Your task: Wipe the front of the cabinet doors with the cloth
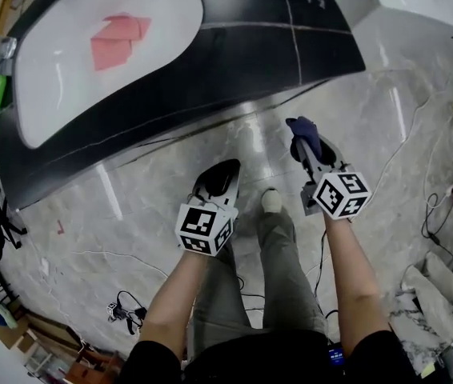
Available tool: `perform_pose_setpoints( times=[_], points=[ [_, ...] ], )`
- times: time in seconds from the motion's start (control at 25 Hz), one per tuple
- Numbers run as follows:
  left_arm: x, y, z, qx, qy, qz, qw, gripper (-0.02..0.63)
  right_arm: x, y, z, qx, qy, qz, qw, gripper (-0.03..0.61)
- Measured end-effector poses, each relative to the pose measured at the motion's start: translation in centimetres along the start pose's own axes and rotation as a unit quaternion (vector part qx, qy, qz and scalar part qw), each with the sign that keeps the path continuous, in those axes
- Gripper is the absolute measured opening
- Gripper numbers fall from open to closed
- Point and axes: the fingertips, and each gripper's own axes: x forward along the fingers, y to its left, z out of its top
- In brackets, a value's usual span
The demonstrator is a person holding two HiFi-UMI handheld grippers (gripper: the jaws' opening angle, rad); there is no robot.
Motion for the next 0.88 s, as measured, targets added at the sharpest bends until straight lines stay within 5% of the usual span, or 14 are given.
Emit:
perform_pose_setpoints(
  times=[0.32, 0.88],
  points=[
    [-5.7, -0.2, 2.2, -0.002, -0.008, 0.008, 0.9999, -0.006, -5.0, 3.4, 4.2, 0.021, -0.037, -0.040, 0.998, 0.120],
    [-14.8, -0.9, 8.5, -0.002, -0.052, 0.020, 0.9984, -0.006, -9.6, 13.1, 8.2, 0.018, -0.051, -0.011, 0.999, 0.120]
  ],
)
